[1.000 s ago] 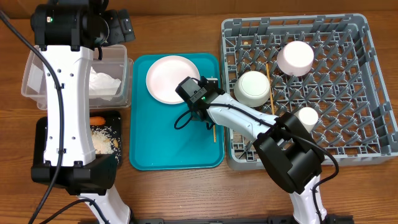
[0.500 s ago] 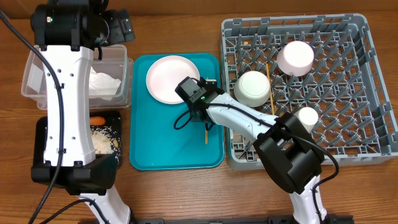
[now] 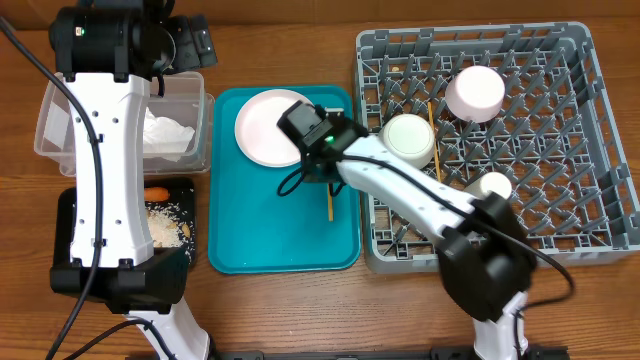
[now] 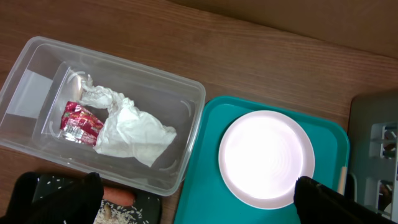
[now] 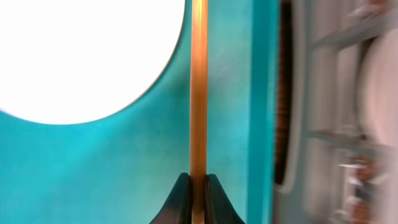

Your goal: Sort waste into correct bins and load items into the dishwasher

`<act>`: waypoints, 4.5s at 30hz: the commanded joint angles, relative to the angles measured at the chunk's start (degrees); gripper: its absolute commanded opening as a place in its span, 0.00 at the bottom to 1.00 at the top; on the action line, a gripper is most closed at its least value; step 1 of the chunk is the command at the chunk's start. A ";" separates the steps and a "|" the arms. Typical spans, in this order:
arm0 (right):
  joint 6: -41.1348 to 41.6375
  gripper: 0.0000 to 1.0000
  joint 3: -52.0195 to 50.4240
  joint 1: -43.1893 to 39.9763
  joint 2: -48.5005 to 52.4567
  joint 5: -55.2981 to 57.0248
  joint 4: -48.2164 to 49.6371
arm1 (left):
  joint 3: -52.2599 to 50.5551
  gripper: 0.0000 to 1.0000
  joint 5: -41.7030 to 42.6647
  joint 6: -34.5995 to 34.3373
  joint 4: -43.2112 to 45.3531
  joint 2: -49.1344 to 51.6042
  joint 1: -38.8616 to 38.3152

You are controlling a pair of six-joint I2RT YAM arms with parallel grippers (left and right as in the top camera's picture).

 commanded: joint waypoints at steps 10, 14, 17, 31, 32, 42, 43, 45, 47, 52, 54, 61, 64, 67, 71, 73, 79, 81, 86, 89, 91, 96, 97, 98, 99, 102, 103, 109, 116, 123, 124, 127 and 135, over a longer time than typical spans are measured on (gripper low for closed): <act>-21.24 0.04 2.19 -17.53 -16.02 0.09 -14.05 | 0.79 1.00 -0.55 -1.03 0.02 -0.74 0.00; -24.63 0.04 0.76 -21.20 -15.19 0.13 -15.23 | 0.79 1.00 -0.55 -1.03 0.02 -0.74 0.00; -24.90 0.04 -1.05 -23.26 -14.51 0.11 -14.78 | 0.79 1.00 -0.55 -1.03 0.02 -0.74 0.00; -26.18 0.04 -6.12 -27.26 -13.11 -1.46 -8.72 | 0.79 1.00 -0.55 -1.03 0.02 -0.74 0.00; -26.21 0.04 -6.21 -27.26 -13.09 -1.84 -8.48 | 0.79 1.00 -0.55 -1.03 0.02 -0.74 0.00; -27.45 0.05 -9.92 -27.26 -13.09 -1.81 -3.96 | 0.79 1.00 -0.55 -1.03 0.02 -0.74 0.00; -27.67 0.07 -10.36 -27.26 -13.09 -1.81 -3.54 | 0.79 1.00 -0.55 -1.03 0.02 -0.74 0.00; -27.63 0.15 -10.71 -27.23 -13.09 -1.84 -3.15 | 0.79 1.00 -0.55 -1.03 0.02 -0.74 0.00; -27.63 0.23 -10.71 -27.23 -13.09 -1.81 -3.23 | 0.79 1.00 -0.55 -1.03 0.02 -0.74 0.00; -27.61 0.30 -10.71 -27.26 -13.09 -1.81 -3.19 | 0.79 1.00 -0.55 -1.03 0.02 -0.74 0.00; -27.50 0.30 -10.71 -27.23 -13.09 -1.84 -2.71 | 0.79 1.00 -0.55 -1.03 0.02 -0.74 0.00; -23.52 0.30 -0.68 -25.90 -13.57 -19.74 -5.53 | 0.79 1.00 -0.55 -1.03 0.02 -0.74 0.00; -19.04 0.31 2.43 -24.55 -13.66 -27.12 -3.28 | 0.79 1.00 -0.55 -1.03 0.02 -0.74 0.00; -14.71 0.35 2.54 -21.59 -13.62 -27.87 1.53 | 0.79 1.00 -0.55 -1.03 0.02 -0.74 0.00; -11.82 0.39 2.19 -16.72 -12.41 -25.03 6.71 | 0.79 1.00 -0.55 -1.03 0.02 -0.74 0.00; -11.82 0.40 2.16 -14.36 -11.30 -21.81 8.37 | 0.79 1.00 -0.55 -1.03 0.02 -0.74 0.00; -11.63 0.41 2.14 -8.70 -6.03 -13.73 14.03 | 0.79 1.00 -0.55 -1.03 0.02 -0.74 0.00; -11.63 0.42 2.14 -7.76 -4.04 -11.13 15.87 | 0.79 1.00 -0.55 -1.03 0.02 -0.74 0.00; -11.63 0.45 2.14 -6.73 2.32 -3.87 20.68 | 0.79 1.00 -0.55 -1.03 0.02 -0.74 0.00; -11.63 0.45 2.14 -6.86 6.80 -3.87 24.50 | 0.79 1.00 -0.55 -1.03 0.02 -0.74 0.00; -11.63 0.45 2.14 -6.86 8.13 -3.89 25.38 | 0.79 1.00 -0.55 -1.03 0.02 -0.74 0.00; -11.63 0.45 2.14 -6.69 11.19 -4.92 26.49 | 0.79 1.00 -0.55 -1.03 0.02 -0.74 0.00; -11.61 0.44 2.14 -6.56 11.76 -4.92 26.43 | 0.79 1.00 -0.55 -1.03 0.02 -0.74 0.00; -11.61 0.44 2.14 -6.51 12.41 -4.92 26.43 | 0.79 1.00 -0.55 -1.03 0.02 -0.74 0.00; -11.61 0.44 2.14 -6.43 13.22 -4.92 26.62 | 0.79 1.00 -0.55 -1.03 0.02 -0.74 0.00; -11.61 0.44 2.14 -6.43 15.28 -4.96 27.19 | 0.79 1.00 -0.55 -1.03 0.02 -0.74 0.00; -11.61 0.44 2.14 -6.43 15.80 -4.98 27.19 | 0.79 1.00 -0.55 -1.03 0.02 -0.74 0.00; -11.63 0.22 2.16 -6.32 16.24 -6.47 27.23 | 0.79 1.00 -0.55 -1.03 0.02 -0.74 0.00; -11.67 0.04 2.34 -6.32 14.36 -6.45 27.08 | 0.79 1.00 -0.55 -1.03 0.02 -0.74 0.00; -11.69 0.04 2.34 -6.95 8.57 -6.43 26.95 | 0.79 1.00 -0.55 -1.03 0.02 -0.74 0.00; -11.67 0.04 2.34 -7.21 7.43 -6.45 26.38 | 0.79 1.00 -0.55 -1.03 0.02 -0.74 0.00; -11.72 0.04 2.34 -8.02 3.08 -6.45 24.00 | 0.79 1.00 -0.55 -1.03 0.02 -0.74 0.00; -16.06 0.04 2.34 -11.41 -10.60 -4.90 13.53 | 0.79 1.00 -0.55 -1.01 0.02 -0.74 0.00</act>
